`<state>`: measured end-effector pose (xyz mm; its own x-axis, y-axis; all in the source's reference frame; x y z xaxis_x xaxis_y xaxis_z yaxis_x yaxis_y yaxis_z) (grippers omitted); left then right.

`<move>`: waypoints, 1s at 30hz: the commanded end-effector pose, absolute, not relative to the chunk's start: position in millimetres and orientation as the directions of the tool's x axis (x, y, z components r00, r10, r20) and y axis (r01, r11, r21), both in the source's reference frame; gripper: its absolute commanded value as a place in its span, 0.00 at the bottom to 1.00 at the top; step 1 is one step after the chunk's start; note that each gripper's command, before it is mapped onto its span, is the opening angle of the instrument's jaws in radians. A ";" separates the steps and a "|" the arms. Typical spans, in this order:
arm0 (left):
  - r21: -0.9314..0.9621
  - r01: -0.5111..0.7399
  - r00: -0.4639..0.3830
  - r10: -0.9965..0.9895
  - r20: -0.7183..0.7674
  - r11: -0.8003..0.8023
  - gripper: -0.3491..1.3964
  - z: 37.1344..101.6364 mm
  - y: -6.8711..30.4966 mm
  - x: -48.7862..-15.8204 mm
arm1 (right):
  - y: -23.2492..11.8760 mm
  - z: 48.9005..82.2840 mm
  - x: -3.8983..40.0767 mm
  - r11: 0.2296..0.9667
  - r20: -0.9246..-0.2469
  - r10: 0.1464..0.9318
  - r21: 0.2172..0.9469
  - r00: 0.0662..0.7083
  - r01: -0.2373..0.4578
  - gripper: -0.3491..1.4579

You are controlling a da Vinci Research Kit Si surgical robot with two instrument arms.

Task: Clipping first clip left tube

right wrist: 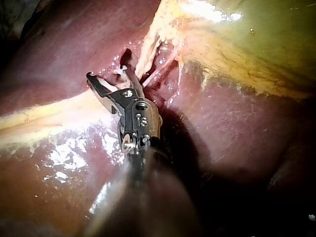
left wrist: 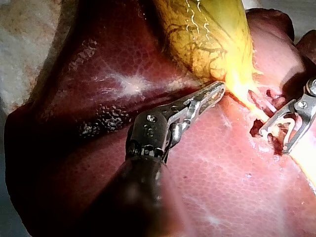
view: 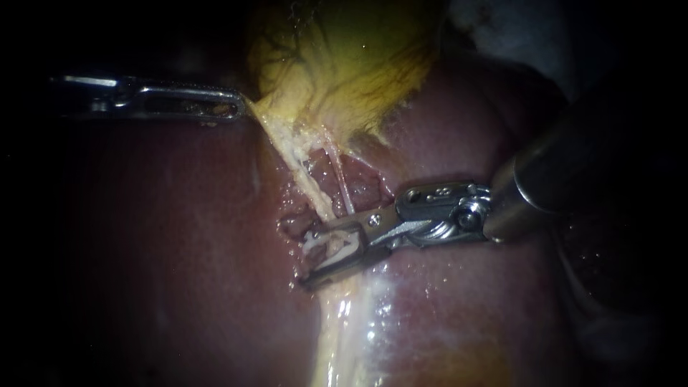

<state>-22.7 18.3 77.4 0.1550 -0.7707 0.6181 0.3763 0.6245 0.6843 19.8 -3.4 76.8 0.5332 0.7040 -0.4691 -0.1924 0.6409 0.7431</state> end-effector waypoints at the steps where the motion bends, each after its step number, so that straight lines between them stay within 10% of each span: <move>1: 0.684 0.376 0.155 -0.771 0.618 0.624 0.00 77.4 18.3 -22.7 | -3.4 76.8 19.8 0.641 -0.469 0.704 0.743 0.533 -0.192 0.48; 30: 0.684 0.377 0.155 -0.771 0.618 0.624 0.00 77.5 18.3 -22.8 | -2.6 71.6 19.4 0.590 -0.528 0.724 0.807 0.444 -0.005 0.49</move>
<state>-22.8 18.3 77.4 0.1545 -0.7708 0.6180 0.3764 0.6243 0.6845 19.4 -2.6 71.4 0.4410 0.7250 -0.5291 -0.0002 0.5896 0.8077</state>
